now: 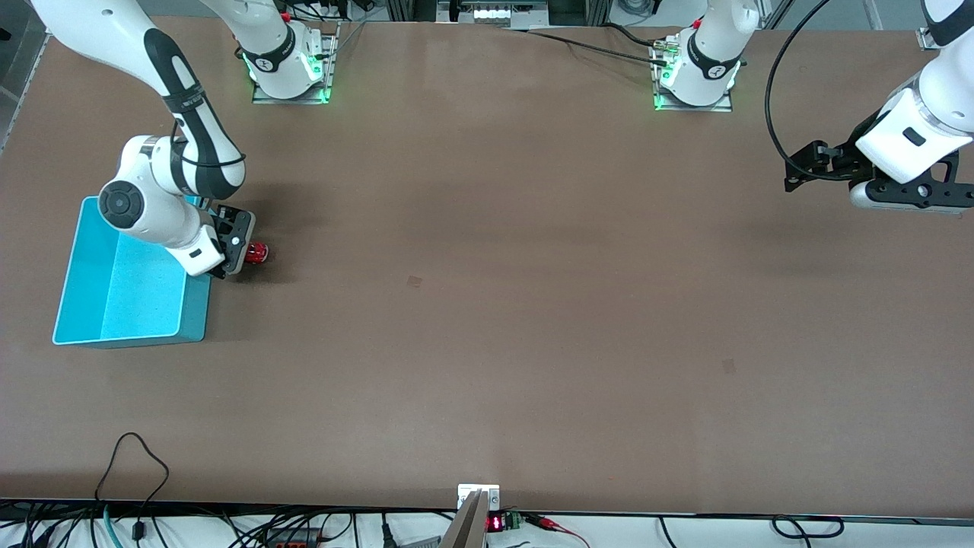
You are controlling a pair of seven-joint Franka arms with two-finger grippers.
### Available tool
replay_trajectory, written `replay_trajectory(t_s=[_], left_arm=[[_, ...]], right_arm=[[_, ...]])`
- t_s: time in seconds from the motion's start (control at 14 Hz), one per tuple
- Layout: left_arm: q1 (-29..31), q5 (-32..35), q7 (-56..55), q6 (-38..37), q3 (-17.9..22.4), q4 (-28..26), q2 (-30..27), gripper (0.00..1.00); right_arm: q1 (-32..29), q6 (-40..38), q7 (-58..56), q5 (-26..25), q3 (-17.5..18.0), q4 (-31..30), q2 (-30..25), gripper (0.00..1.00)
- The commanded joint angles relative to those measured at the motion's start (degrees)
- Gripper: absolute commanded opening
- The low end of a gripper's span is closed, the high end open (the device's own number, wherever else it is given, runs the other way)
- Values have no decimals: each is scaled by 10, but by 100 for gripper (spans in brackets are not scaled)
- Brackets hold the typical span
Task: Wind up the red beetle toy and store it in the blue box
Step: 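Lower the right gripper and grasp the red car, then lift the red car and carry it over the cyan box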
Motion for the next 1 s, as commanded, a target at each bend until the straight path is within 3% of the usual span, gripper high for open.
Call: replay_trajectory(t_s=[0.0, 0.07, 0.29, 0.36, 0.43, 0.5, 0.71, 0.93], left_arm=[[5, -5, -4, -10, -4, 3, -6, 100], [5, -5, -4, -12, -4, 3, -6, 100], [5, -5, -4, -14, -4, 4, -5, 100], [5, -5, -4, -14, -4, 4, -6, 100], [5, -5, -4, -14, -4, 4, -5, 100], [5, -5, -4, -14, -4, 4, -5, 100], [5, -5, -4, -14, -4, 5, -5, 100], [5, -5, -4, -14, -4, 7, -3, 100]], right_arm=[[-2, 29, -19, 6, 4, -23, -6, 100], [-2, 41, -22, 5, 4, -22, 2, 97], [6, 53, -23, 5, 5, -20, 17, 61], [9, 50, -19, 5, 5, -17, 13, 31], [11, 46, -16, 6, 5, -10, 10, 20], [13, 43, -15, 6, 5, -1, 9, 15], [14, -20, -15, 6, 8, 61, 1, 14], [14, -169, 0, 23, 17, 198, -6, 14]])
